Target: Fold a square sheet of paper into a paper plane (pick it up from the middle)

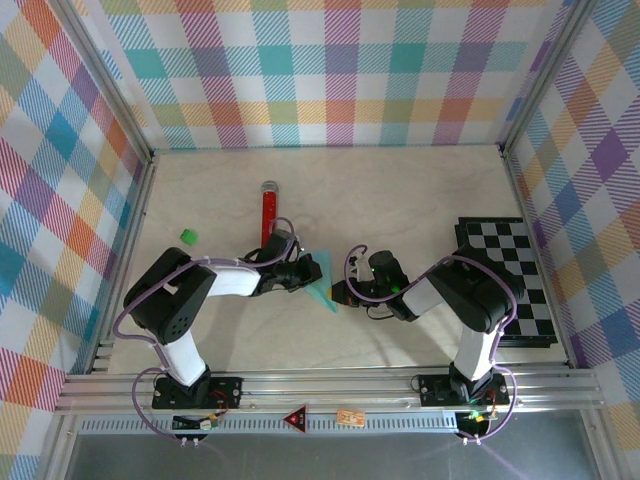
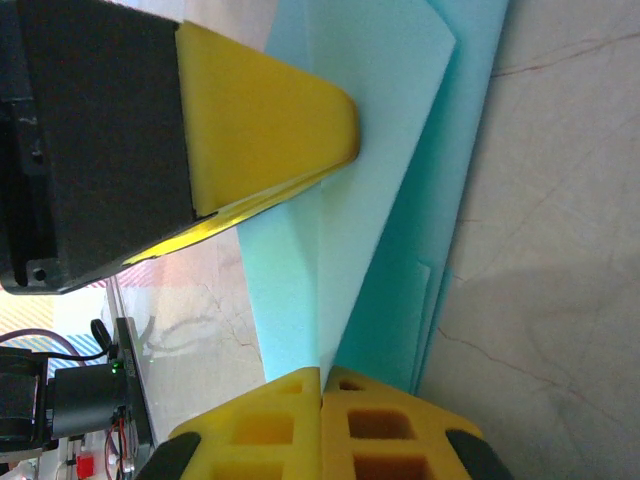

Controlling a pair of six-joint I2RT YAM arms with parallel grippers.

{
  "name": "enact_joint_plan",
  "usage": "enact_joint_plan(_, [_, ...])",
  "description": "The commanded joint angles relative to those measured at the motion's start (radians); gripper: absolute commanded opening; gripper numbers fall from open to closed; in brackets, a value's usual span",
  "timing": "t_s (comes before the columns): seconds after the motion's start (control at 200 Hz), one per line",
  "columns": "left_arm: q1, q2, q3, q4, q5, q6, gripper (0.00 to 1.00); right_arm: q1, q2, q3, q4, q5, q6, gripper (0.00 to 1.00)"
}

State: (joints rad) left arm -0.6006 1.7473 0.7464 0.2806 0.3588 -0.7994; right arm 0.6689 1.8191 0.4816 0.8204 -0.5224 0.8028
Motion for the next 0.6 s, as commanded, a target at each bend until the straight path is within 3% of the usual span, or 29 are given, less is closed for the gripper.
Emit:
enact_joint_plan(0.0, [-0.005,0.025,0.036,-0.041,0.023,0.040,0.07,0.021,0.062,-0.015,-0.145,0.002,0.007,0.06])
enact_joint_plan(0.595, [-0.005,0.077,0.077,-0.181,0.001,0.080,0.06,0.021,0.048,-0.004,-0.166,-0.010,0.028,0.12])
